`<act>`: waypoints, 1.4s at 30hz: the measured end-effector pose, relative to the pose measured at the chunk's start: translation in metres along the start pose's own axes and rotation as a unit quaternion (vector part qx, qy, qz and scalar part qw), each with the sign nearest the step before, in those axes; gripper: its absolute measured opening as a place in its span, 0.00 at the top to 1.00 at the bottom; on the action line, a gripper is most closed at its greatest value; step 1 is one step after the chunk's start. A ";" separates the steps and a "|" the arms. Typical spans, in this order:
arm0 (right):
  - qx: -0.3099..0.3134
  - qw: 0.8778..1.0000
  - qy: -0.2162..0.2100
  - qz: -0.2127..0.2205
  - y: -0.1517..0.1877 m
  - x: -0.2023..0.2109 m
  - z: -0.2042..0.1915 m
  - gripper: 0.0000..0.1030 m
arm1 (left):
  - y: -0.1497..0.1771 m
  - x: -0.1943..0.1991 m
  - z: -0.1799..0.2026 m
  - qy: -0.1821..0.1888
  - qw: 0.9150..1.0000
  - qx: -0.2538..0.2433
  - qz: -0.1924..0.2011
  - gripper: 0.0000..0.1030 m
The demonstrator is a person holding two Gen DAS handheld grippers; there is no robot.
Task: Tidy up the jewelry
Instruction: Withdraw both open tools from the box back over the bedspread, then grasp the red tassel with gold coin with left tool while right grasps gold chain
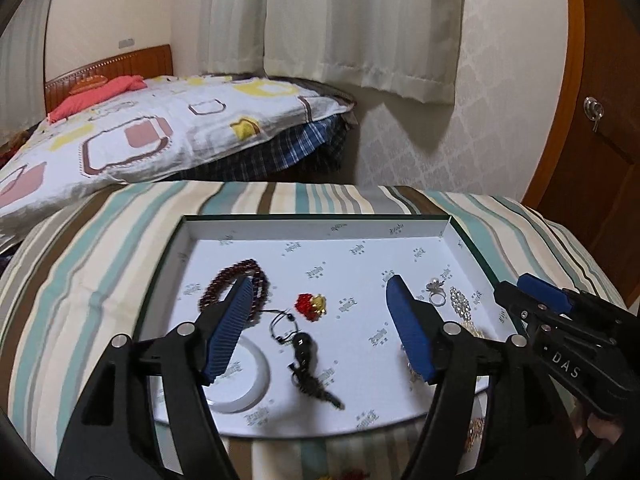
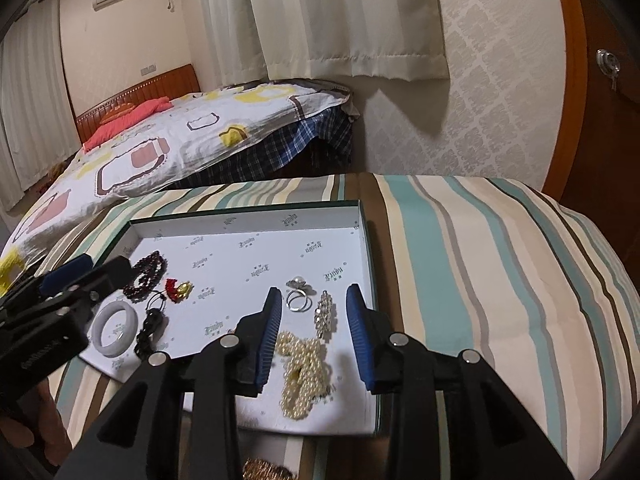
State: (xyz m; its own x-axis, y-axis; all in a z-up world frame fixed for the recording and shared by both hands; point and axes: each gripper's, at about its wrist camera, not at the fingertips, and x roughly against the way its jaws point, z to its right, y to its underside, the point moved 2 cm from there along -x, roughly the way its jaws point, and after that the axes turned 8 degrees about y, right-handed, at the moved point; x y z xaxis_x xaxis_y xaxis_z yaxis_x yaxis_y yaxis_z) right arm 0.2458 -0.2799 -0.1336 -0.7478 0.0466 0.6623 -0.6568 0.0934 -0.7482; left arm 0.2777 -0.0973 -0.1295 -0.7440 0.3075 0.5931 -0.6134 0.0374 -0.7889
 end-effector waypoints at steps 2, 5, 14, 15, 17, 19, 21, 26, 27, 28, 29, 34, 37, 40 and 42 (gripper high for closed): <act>-0.002 1.000 0.000 0.000 0.004 0.006 -0.001 0.67 | 0.003 0.008 -0.001 -0.003 1.000 -0.001 0.003 0.34; -0.002 1.000 -0.001 0.000 0.010 0.013 -0.004 0.67 | 0.008 0.019 -0.004 -0.006 1.000 0.001 0.004 0.34; 0.000 1.000 0.001 0.000 0.030 0.033 -0.009 0.67 | 0.032 0.048 -0.013 -0.020 1.000 0.011 0.004 0.34; -0.001 1.000 0.000 -0.001 0.033 0.035 -0.009 0.67 | 0.035 0.051 -0.013 -0.021 1.000 0.012 0.004 0.34; -0.001 1.000 0.000 -0.002 0.039 0.039 -0.010 0.67 | 0.041 0.056 -0.015 -0.023 1.000 0.014 0.002 0.34; 0.001 1.000 0.000 -0.003 0.045 0.042 -0.011 0.67 | 0.046 0.060 -0.016 -0.028 1.000 0.014 0.001 0.34; 0.001 1.000 0.000 -0.004 0.050 0.045 -0.012 0.67 | 0.052 0.064 -0.016 -0.030 0.999 0.014 0.000 0.34; 0.000 1.000 0.000 -0.005 0.060 0.051 -0.013 0.65 | 0.066 0.075 -0.018 -0.035 0.999 0.015 -0.003 0.33; 0.000 1.000 0.000 -0.006 0.063 0.052 -0.013 0.64 | 0.069 0.076 -0.018 -0.036 0.999 0.015 -0.005 0.33; 0.000 1.000 0.000 -0.007 0.066 0.053 -0.013 0.63 | 0.072 0.077 -0.019 -0.037 0.999 0.016 -0.006 0.33; 0.000 1.000 0.000 -0.008 0.068 0.053 -0.013 0.63 | 0.076 0.078 -0.019 -0.038 0.999 0.015 -0.008 0.33; 0.002 1.000 -0.001 -0.016 0.076 0.052 -0.014 0.63 | 0.089 0.079 -0.021 -0.041 0.999 0.017 -0.022 0.33; 0.004 1.000 -0.002 -0.027 0.080 0.047 -0.015 0.62 | 0.095 0.078 -0.024 -0.042 0.998 0.020 -0.030 0.33; 0.008 0.999 -0.002 -0.037 0.084 0.044 -0.017 0.59 | 0.099 0.076 -0.027 -0.042 0.998 0.027 -0.036 0.33; 0.011 0.999 -0.002 -0.045 0.085 0.040 -0.018 0.58 | 0.100 0.074 -0.029 -0.042 0.998 0.030 -0.039 0.33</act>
State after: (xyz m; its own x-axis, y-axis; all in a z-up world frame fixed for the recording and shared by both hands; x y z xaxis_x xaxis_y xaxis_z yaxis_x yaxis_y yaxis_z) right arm 0.1622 -0.2521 -0.1698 -0.6855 0.0349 0.7272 -0.7239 0.0745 -0.6859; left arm 0.1690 -0.0429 -0.1686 -0.7119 0.2258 0.6650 -0.6827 -0.0006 -0.7307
